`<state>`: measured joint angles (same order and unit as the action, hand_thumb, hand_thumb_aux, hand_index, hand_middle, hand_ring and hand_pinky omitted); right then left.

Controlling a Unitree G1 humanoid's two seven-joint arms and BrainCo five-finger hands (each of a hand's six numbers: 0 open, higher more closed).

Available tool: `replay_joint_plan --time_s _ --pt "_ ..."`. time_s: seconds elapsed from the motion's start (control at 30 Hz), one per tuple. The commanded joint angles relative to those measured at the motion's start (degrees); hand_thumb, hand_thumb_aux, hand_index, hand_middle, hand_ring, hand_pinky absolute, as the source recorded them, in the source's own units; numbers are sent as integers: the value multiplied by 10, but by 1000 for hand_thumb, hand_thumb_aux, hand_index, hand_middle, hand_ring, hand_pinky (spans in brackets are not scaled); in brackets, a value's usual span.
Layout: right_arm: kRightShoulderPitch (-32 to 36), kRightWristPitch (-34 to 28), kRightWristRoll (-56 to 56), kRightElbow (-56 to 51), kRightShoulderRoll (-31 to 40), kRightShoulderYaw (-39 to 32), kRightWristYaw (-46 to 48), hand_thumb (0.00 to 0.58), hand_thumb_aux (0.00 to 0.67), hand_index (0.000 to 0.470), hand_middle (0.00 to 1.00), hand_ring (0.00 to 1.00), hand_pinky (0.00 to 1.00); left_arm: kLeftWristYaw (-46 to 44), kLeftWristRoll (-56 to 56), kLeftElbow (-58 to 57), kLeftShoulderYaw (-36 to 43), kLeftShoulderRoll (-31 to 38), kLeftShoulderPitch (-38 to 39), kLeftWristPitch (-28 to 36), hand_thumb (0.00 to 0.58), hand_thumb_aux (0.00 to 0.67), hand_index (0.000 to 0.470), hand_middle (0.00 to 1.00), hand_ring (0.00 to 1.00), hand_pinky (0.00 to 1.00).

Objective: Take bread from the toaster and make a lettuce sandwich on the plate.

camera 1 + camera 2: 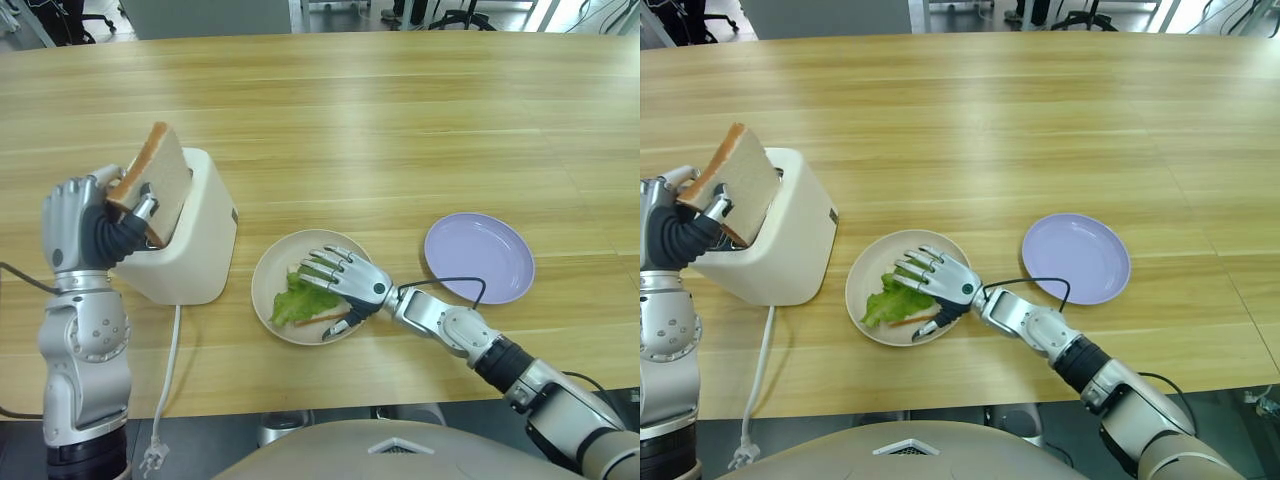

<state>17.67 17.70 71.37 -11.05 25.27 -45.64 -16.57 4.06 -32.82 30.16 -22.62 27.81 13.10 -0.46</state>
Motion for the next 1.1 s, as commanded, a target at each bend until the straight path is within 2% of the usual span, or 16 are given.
replay_joint_plan --time_s 0.03,0.13,0.3,0.4,0.63,0.77,0.93,1.1 --pt "-18 11 -47 84 24 45 30 0 0 0 0 0 0 -14 62 84 -31 -15 -2 -23 580 670 460 1000 1000 1000" --pt "-49 24 -125 166 49 116 28 0 0 0 0 0 0 -56 146 159 -12 -28 -21 -11 580 670 460 1000 1000 1000" --pt "-130 56 -272 255 94 258 26 0 0 0 0 0 0 -136 253 215 95 -51 -33 43 580 670 460 1000 1000 1000" --pt "-183 98 -338 279 116 316 28 0 0 0 0 0 0 -171 271 189 167 -62 -9 49 580 670 460 1000 1000 1000" --pt "-276 233 -369 321 136 420 -8 0 0 0 0 0 0 -214 246 43 275 -60 31 43 580 670 460 1000 1000 1000" --pt "-302 278 -336 337 127 405 23 0 0 0 0 0 0 -218 217 -39 303 -51 22 27 580 670 460 1000 1000 1000" --pt "-309 295 -274 296 115 312 101 0 0 0 0 0 0 -243 211 -103 319 -30 -11 12 580 670 460 1000 1000 1000" --pt "-307 300 -226 258 99 247 142 0 0 0 0 0 0 -306 251 -131 311 0 -68 10 580 670 460 1000 1000 1000"
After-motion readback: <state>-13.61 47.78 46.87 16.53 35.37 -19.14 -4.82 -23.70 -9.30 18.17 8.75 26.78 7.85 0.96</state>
